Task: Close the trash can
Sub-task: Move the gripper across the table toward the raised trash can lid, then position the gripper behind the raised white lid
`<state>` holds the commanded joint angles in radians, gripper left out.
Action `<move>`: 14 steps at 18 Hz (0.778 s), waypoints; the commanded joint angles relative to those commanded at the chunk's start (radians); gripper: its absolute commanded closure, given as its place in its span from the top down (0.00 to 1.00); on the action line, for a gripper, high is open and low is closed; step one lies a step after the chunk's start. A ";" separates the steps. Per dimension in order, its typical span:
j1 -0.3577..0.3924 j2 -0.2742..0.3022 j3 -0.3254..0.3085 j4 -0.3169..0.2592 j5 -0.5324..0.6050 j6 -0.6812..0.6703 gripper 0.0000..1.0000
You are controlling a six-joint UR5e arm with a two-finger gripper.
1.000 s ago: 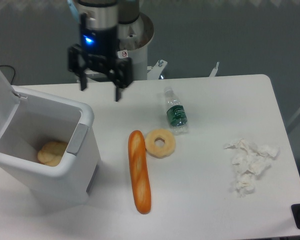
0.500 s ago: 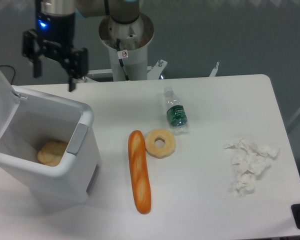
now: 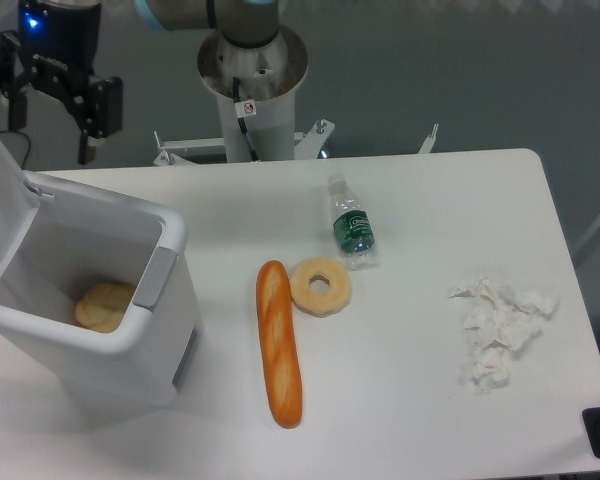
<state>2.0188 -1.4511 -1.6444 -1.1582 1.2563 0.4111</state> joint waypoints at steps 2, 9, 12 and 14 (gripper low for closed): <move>-0.017 -0.002 0.011 0.000 0.000 -0.014 1.00; -0.041 -0.032 0.066 0.002 -0.002 -0.066 1.00; -0.048 -0.049 0.087 0.017 -0.002 -0.090 1.00; -0.051 -0.055 0.095 0.029 0.000 -0.100 1.00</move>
<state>1.9681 -1.5063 -1.5494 -1.1291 1.2563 0.3114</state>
